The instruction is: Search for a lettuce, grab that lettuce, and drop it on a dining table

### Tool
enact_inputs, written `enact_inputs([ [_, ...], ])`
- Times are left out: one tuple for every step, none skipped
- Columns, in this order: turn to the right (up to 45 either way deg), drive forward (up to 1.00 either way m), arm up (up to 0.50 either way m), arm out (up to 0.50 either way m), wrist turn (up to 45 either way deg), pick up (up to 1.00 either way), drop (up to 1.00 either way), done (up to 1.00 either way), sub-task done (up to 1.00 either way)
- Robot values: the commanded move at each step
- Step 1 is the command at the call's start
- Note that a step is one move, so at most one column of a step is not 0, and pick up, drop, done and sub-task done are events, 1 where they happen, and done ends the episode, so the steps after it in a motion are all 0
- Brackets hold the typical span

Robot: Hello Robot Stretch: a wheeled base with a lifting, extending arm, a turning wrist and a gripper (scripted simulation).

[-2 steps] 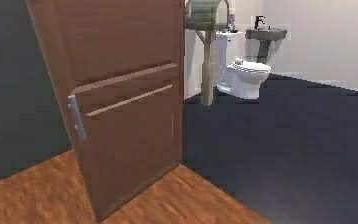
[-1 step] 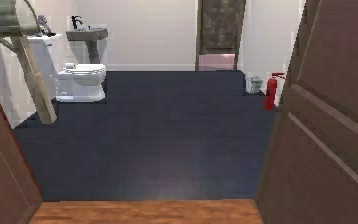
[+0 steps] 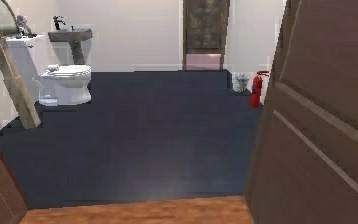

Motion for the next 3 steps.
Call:
enact_inputs([
  [0.0,1.00,0.00,0.00,0.0,0.00,0.00,0.00,0.00],
  [0.0,0.35,0.00,0.00,0.0,0.00,0.00,0.00,0.00],
  [3.0,0.00,0.00,0.00,0.0,0.00,0.00,0.00,0.00],
])
